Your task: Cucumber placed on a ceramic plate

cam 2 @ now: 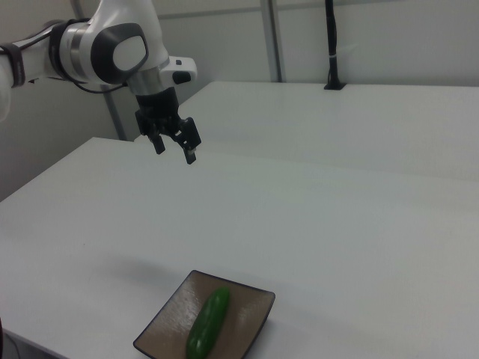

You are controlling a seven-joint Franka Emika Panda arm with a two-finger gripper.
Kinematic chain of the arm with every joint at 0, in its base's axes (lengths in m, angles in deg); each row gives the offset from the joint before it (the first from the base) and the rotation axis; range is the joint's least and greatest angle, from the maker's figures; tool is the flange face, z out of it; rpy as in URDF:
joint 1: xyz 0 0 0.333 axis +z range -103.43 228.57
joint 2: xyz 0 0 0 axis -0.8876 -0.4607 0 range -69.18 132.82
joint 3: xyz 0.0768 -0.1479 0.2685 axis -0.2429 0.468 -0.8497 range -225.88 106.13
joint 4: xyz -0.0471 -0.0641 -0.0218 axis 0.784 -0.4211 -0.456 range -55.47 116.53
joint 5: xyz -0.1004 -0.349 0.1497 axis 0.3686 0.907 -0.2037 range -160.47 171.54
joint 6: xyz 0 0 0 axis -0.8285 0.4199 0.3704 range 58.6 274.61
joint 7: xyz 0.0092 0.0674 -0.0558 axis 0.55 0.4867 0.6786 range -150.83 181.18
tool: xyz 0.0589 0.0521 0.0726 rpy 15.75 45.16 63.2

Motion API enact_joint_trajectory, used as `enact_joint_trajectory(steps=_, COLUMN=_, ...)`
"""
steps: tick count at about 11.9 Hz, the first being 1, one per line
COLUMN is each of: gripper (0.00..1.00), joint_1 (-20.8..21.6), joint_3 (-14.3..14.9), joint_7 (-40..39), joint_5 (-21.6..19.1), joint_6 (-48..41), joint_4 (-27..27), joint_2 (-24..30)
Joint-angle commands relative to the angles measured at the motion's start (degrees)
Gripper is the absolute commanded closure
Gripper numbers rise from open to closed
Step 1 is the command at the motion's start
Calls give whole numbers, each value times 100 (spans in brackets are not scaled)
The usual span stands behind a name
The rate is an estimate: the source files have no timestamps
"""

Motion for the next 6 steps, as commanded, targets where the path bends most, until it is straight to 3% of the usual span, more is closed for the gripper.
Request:
enact_joint_trajectory(steps=1, gripper=0, joint_1=66, joint_3=82, joint_7=-398, joint_5=99, joint_6=-179, joint_4=33, joint_2=109)
enact_joint_trajectory(steps=6, gripper=0, joint_1=75, joint_3=82, joint_7=-549, joint_5=117, joint_6=-478, joint_4=33, joint_2=144)
